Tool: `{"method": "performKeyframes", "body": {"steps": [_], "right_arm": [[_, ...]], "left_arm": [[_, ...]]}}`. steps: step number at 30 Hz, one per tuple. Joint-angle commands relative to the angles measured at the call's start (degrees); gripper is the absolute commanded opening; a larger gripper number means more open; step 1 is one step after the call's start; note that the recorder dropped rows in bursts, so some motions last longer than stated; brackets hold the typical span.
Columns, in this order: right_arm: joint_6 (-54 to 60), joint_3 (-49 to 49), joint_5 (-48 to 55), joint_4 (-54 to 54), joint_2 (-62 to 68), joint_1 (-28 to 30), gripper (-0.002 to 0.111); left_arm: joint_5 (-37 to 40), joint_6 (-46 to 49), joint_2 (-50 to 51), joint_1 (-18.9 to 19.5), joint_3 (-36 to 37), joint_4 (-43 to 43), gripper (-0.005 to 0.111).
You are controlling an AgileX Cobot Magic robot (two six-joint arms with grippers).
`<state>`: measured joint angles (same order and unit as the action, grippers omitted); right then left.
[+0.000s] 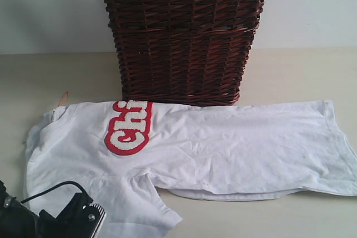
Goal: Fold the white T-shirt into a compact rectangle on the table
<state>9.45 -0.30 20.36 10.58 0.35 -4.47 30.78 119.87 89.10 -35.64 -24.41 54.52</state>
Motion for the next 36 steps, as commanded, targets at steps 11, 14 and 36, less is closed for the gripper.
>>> {"method": "performKeyframes", "body": {"steps": [11,14,36], "right_arm": [[0.32,0.30,-0.62,0.04,-0.35,0.14,0.016],[0.32,0.30,-0.62,0.04,-0.35,0.14,0.016],[0.32,0.30,-0.62,0.04,-0.35,0.14,0.016]], "left_arm": [[-0.41,-5.28,-13.91,15.66,0.28,6.01,0.000],[-2.98,-5.54,-13.77,19.38,0.28,10.53,0.000],[-16.94,-3.30,3.71,22.72,-16.73,26.76,0.000]]}}
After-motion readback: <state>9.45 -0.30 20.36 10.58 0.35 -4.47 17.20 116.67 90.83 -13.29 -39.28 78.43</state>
